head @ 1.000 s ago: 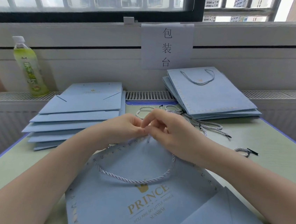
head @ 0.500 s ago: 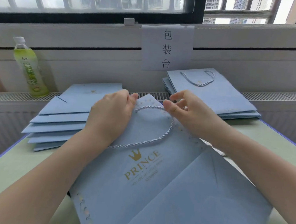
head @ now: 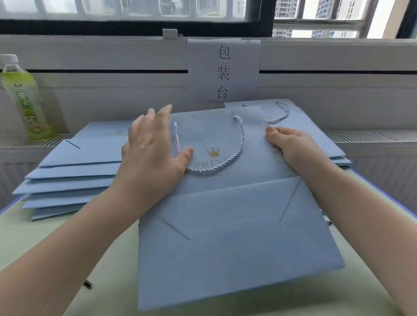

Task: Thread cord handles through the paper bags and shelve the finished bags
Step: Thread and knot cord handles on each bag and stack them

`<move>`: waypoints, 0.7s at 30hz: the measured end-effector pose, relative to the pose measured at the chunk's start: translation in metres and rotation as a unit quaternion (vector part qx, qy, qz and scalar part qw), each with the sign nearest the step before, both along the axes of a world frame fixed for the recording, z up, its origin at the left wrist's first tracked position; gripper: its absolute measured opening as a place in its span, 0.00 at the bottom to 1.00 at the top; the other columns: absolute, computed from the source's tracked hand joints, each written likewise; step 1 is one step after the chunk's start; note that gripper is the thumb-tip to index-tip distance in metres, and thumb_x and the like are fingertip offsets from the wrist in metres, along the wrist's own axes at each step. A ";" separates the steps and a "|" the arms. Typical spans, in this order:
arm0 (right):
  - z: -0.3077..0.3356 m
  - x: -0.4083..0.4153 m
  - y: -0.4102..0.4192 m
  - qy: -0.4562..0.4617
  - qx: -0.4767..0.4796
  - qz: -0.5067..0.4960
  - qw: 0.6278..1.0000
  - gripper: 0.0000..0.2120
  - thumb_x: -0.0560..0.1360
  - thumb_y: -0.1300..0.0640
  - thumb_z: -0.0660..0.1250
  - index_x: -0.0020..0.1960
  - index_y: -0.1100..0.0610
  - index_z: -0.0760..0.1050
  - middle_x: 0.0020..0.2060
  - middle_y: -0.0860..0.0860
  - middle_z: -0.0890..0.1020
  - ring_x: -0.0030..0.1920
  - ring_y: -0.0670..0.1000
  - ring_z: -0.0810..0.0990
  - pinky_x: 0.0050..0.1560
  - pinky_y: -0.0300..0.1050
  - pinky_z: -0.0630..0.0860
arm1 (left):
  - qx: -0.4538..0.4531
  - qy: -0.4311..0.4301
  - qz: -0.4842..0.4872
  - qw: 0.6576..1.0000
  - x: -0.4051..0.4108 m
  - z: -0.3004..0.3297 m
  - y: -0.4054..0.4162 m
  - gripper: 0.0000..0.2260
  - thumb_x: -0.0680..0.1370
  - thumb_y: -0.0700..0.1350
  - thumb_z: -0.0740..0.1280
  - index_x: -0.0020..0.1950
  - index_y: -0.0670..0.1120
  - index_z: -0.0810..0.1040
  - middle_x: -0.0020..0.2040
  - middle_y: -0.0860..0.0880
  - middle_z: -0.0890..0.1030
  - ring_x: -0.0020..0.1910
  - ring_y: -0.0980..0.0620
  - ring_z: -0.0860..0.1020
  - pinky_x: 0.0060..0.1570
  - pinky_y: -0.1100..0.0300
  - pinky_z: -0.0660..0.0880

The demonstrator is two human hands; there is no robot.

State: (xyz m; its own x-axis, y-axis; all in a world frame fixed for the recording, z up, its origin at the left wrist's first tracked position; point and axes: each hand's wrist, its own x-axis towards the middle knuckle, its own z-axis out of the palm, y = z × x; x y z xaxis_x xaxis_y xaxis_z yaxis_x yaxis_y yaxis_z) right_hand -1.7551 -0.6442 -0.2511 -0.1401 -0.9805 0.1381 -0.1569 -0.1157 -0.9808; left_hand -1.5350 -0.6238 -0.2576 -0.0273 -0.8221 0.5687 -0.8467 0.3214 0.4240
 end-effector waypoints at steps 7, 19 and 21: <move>0.001 -0.011 -0.001 -0.148 0.004 -0.093 0.985 0.17 0.80 0.53 0.61 0.55 0.67 0.76 0.28 0.50 0.77 0.22 0.46 0.75 0.21 0.30 0.69 | 0.341 0.375 -0.135 0.852 0.001 0.005 0.001 0.05 0.79 0.43 0.65 0.47 0.43 0.78 0.36 0.48 0.84 0.30 0.52 0.82 0.27 0.58 0.79; -0.003 0.010 0.012 -0.225 0.108 0.274 0.929 0.17 0.74 0.58 0.66 0.62 0.58 0.74 0.50 0.55 0.82 0.44 0.52 0.82 0.39 0.43 0.80 | 0.127 0.383 0.010 0.915 0.024 -0.015 -0.031 0.13 0.79 0.47 0.63 0.59 0.41 0.73 0.52 0.43 0.79 0.44 0.46 0.79 0.40 0.56 0.74; 0.000 0.022 0.016 -0.249 0.080 0.224 0.939 0.12 0.77 0.58 0.63 0.60 0.56 0.75 0.47 0.53 0.82 0.40 0.50 0.82 0.35 0.41 0.80 | 0.083 0.206 0.052 0.974 0.023 -0.021 -0.034 0.23 0.79 0.53 0.61 0.69 0.41 0.67 0.62 0.41 0.74 0.61 0.41 0.72 0.58 0.51 0.69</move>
